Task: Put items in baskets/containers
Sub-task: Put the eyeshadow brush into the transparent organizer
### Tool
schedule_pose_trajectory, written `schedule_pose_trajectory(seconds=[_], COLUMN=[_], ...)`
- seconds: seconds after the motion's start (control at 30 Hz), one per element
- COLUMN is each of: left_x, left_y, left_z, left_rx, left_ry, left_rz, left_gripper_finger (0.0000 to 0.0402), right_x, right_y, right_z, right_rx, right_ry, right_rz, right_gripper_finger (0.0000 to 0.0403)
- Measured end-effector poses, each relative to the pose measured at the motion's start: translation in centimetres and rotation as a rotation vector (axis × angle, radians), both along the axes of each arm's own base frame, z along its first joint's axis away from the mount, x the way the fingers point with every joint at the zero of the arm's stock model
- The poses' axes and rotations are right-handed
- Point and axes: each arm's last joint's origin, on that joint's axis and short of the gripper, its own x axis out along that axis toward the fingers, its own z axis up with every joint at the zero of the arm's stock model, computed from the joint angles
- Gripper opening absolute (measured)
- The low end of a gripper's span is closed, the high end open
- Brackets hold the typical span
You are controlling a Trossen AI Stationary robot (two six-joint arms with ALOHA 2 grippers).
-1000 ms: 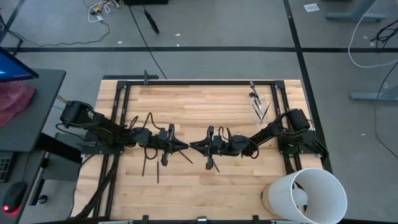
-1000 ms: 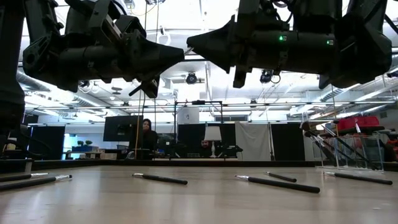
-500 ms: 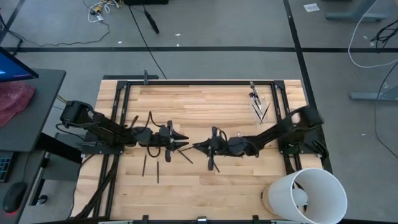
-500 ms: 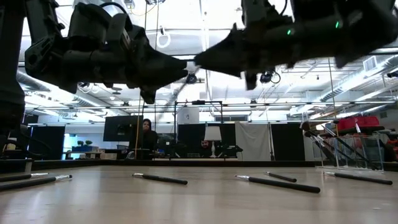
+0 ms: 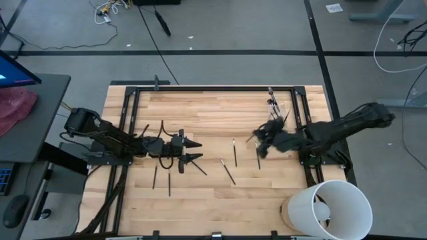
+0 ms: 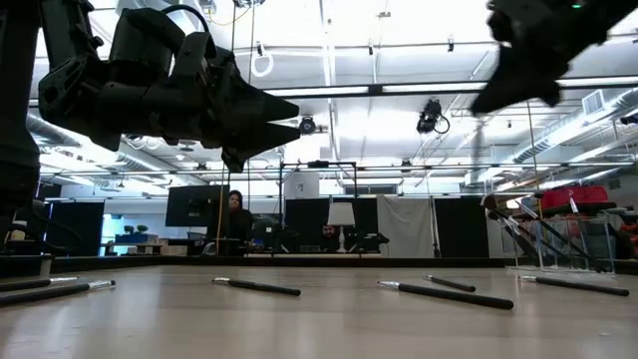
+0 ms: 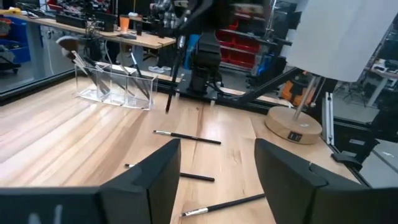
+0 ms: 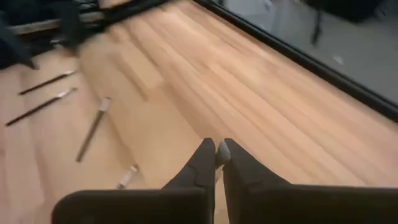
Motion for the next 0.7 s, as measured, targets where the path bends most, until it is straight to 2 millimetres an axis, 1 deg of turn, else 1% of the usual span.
schedule_pose_trajectory(seconds=[0.13,0.27,0.37,0.43,0.57,0.7], left_x=[0.0,0.0,0.0,0.0,0.0,0.0], left_y=[0.0,0.1,0.2,0.2,0.2,0.2], left_z=[0.0,0.0,0.0,0.0,0.0,0.0], left_rx=[0.001,0.002,0.003,0.003,0.002,0.002], left_ry=[0.000,0.000,0.000,0.000,0.000,0.000], left_rz=[0.001,0.028,0.053,0.061,0.063,0.063], left_gripper_finger=[0.0200,0.0195,0.0195,0.0195,0.0195,0.0195], right_x=[-3.7,-5.9,-6.6,-6.8,-7.1,-7.4], right_y=[-1.6,-2.9,-3.8,-4.3,-5.6,-7.0], right_z=[0.9,2.6,4.0,4.5,4.4,3.9], right_rx=[0.040,-0.027,-0.110,-0.139,-0.168,-0.169], right_ry=[0.031,0.042,0.047,0.059,0.120,0.206], right_rz=[-0.091,-0.185,-0.270,-0.300,-0.377,-0.486], right_gripper_finger=[0.0006,0.0006,0.0006,0.0006,0.0006,0.0006])
